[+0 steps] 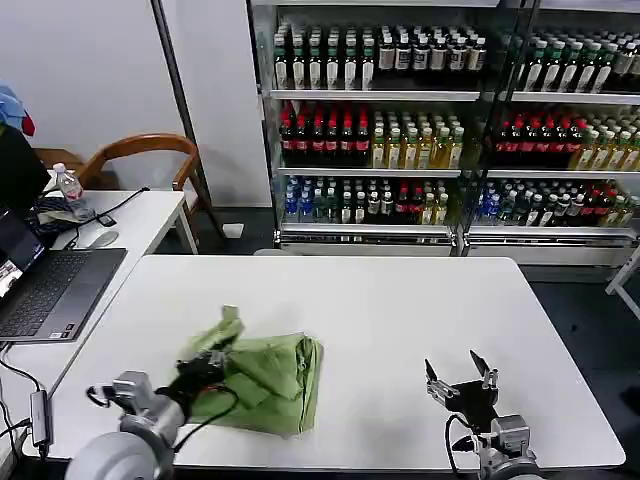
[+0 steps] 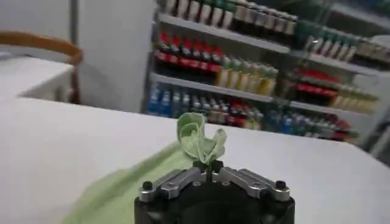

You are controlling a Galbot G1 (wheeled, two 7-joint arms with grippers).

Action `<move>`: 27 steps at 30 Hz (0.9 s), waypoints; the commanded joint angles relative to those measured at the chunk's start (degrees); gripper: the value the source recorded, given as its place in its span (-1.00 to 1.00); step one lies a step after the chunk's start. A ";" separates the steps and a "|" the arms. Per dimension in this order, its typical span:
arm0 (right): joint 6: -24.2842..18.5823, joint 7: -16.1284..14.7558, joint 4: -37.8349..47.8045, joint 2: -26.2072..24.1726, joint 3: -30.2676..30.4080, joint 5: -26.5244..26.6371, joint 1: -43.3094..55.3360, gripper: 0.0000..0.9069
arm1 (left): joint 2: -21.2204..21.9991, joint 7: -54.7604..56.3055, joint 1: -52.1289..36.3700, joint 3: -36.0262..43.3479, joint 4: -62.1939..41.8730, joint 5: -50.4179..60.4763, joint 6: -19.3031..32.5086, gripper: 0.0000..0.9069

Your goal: Fold and organize the clothes.

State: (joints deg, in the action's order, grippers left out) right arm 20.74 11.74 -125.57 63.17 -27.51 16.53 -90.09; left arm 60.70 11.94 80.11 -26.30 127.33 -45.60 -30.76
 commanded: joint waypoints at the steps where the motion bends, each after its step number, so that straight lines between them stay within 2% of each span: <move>1: -0.04 -0.11 0.15 0.28 -0.19 -0.92 -0.19 1.00 | 3.35 0.08 -5.03 12.80 -2.65 3.27 1.57 -0.91; 9: 0.07 -0.23 1.06 0.54 1.39 -1.44 1.08 1.00 | 3.18 0.16 -4.83 14.28 -2.88 4.69 0.31 -0.91; 10: 0.07 -0.25 1.23 0.48 1.44 -1.44 1.20 1.00 | 3.27 0.25 -5.12 14.73 -3.15 5.34 0.32 0.96; 12: 0.07 -0.26 1.30 0.45 1.47 -1.45 1.26 1.00 | 3.84 0.13 -5.79 15.26 -4.12 5.73 1.20 1.00; 16: 0.05 -0.25 1.22 0.74 1.75 -1.39 1.19 1.00 | 6.98 -1.56 -7.09 16.10 -7.87 5.52 7.63 1.00; 20: -0.03 -0.33 0.91 0.59 1.66 -1.40 1.05 1.00 | 8.20 -3.85 -7.41 16.66 -9.30 5.49 11.24 1.00; 23: -0.18 -0.35 0.72 0.48 1.37 -1.36 0.91 1.00 | 7.88 -5.28 -7.46 15.88 -6.12 5.46 13.66 1.00; 27: -0.73 -0.48 0.65 0.39 1.26 -1.39 0.36 1.00 | 4.61 -7.27 -6.39 10.26 -0.46 6.34 15.09 1.00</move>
State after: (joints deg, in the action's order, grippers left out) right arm 20.32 11.30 -124.82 63.66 -26.25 15.24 -89.56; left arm 66.58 8.91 73.75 -11.76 121.60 -40.81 -22.77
